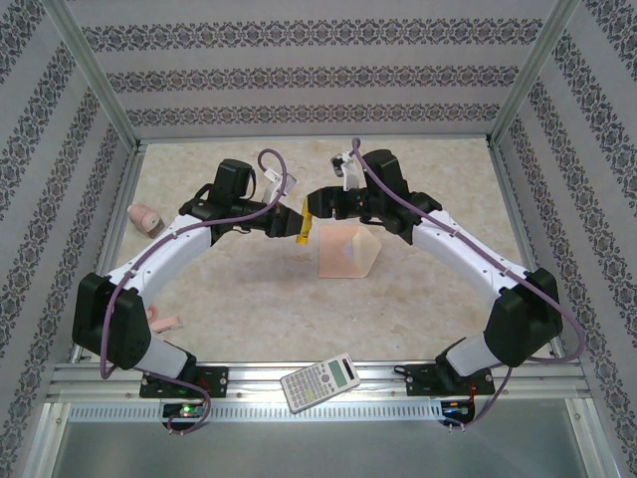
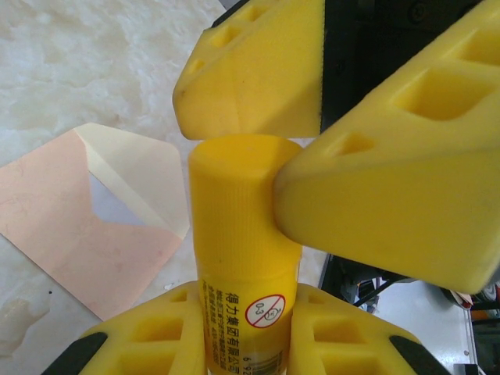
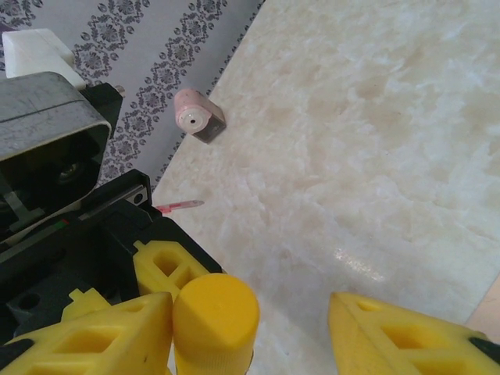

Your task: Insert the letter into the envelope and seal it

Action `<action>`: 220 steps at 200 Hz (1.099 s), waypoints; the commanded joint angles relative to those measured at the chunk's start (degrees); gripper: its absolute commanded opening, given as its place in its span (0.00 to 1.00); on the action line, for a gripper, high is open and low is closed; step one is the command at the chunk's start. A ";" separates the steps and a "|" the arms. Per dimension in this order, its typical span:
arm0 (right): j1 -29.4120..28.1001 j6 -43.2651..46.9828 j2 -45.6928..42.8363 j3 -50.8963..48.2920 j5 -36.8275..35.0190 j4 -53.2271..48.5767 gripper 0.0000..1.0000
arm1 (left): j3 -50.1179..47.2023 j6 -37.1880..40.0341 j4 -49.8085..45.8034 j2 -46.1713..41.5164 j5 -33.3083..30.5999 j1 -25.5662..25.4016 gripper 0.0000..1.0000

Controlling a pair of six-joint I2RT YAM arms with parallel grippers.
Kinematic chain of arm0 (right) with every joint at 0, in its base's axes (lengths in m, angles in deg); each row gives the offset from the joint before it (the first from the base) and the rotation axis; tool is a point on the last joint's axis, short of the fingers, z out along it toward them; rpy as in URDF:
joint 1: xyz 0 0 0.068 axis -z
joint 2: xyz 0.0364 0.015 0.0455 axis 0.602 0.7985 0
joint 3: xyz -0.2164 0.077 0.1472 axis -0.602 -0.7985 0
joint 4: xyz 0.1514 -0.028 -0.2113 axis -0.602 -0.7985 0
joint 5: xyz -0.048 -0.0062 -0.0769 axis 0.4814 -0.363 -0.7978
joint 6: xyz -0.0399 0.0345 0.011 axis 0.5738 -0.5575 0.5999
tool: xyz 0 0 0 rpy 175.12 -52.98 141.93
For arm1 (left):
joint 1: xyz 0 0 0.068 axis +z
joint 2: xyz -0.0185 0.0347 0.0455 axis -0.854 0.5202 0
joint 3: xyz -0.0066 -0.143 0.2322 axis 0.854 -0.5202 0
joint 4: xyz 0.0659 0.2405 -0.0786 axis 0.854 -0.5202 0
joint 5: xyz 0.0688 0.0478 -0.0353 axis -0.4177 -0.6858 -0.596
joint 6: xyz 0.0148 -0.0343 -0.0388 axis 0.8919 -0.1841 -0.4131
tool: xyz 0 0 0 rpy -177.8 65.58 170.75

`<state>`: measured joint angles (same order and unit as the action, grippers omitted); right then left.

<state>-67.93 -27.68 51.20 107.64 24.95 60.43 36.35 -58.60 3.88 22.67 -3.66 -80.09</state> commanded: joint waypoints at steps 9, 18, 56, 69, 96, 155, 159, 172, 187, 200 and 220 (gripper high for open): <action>-0.28 -0.41 1.13 1.70 -0.73 1.73 0.51 | 0.13 0.46 1.11 -1.22 1.92 -0.65 0.14; -0.29 -0.55 1.35 1.74 -0.29 1.85 0.50 | 0.10 0.37 1.14 -1.33 1.82 -0.63 0.14; -0.35 -0.91 1.41 1.42 -0.02 2.38 0.43 | 0.10 0.03 1.53 -1.38 1.92 -0.63 0.14; -0.37 -0.95 1.48 1.46 0.00 2.40 0.41 | -0.01 -0.07 1.62 -1.39 1.78 -0.63 0.14; -0.32 -1.26 1.71 1.46 0.68 2.44 0.40 | 0.07 -0.23 1.68 -1.53 1.61 -0.64 0.14; -0.37 -1.57 1.67 0.86 0.88 2.68 0.41 | 0.04 -0.76 2.02 -1.43 1.52 -0.65 0.14; -0.37 -1.57 1.67 0.77 0.92 2.69 0.40 | -0.04 -0.77 2.01 -1.41 1.50 -0.65 0.14; -0.45 -1.71 1.63 0.51 0.96 2.89 0.40 | -0.13 -0.86 2.08 -1.55 1.52 -0.63 0.14; -0.54 -2.01 1.50 0.24 1.05 3.21 0.40 | -0.21 -0.93 2.14 -1.57 1.48 -0.68 0.14; -0.55 -2.10 1.49 0.15 1.07 3.40 0.39 | -0.23 -0.95 2.07 -1.58 1.50 -0.63 0.14; -0.55 -2.13 1.47 -0.01 1.19 3.48 0.39 | -0.30 -1.12 2.20 -1.51 1.34 -0.65 0.14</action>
<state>-68.04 -29.38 52.12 107.91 26.66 62.68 36.33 -59.10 3.95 22.67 -3.79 -80.09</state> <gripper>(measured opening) 0.391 0.224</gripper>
